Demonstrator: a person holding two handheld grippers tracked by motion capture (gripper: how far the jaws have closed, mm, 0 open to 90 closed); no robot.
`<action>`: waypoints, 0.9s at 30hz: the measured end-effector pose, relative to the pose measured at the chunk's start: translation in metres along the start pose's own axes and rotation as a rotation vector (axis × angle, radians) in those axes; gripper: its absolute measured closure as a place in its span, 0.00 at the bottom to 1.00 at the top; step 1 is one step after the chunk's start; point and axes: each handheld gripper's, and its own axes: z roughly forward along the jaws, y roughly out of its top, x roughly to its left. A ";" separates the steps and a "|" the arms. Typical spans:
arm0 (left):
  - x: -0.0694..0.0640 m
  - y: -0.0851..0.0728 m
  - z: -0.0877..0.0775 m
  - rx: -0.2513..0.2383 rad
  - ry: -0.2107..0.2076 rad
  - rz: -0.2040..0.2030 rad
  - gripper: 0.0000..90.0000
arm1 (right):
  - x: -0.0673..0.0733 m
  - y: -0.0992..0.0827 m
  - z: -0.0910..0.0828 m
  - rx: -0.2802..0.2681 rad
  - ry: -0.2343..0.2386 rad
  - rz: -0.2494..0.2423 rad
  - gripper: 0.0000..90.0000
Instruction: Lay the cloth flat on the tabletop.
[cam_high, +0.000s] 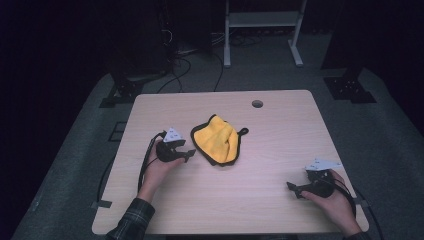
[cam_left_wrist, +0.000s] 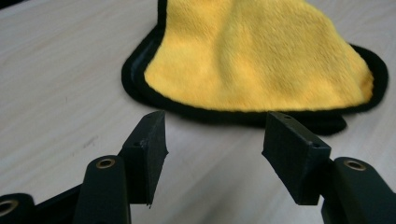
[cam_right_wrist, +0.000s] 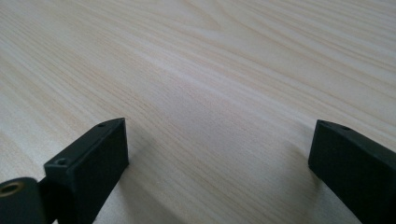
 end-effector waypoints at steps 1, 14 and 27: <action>0.002 0.004 0.006 0.012 0.003 0.000 0.42 | 0.000 0.000 0.000 0.000 0.000 0.000 0.04; 0.029 0.023 0.042 0.021 0.018 -0.017 0.45 | 0.000 0.000 0.000 -0.001 0.003 -0.003 0.04; 0.041 0.029 0.063 0.079 0.026 -0.028 0.60 | 0.000 0.000 0.000 -0.001 0.004 -0.003 0.04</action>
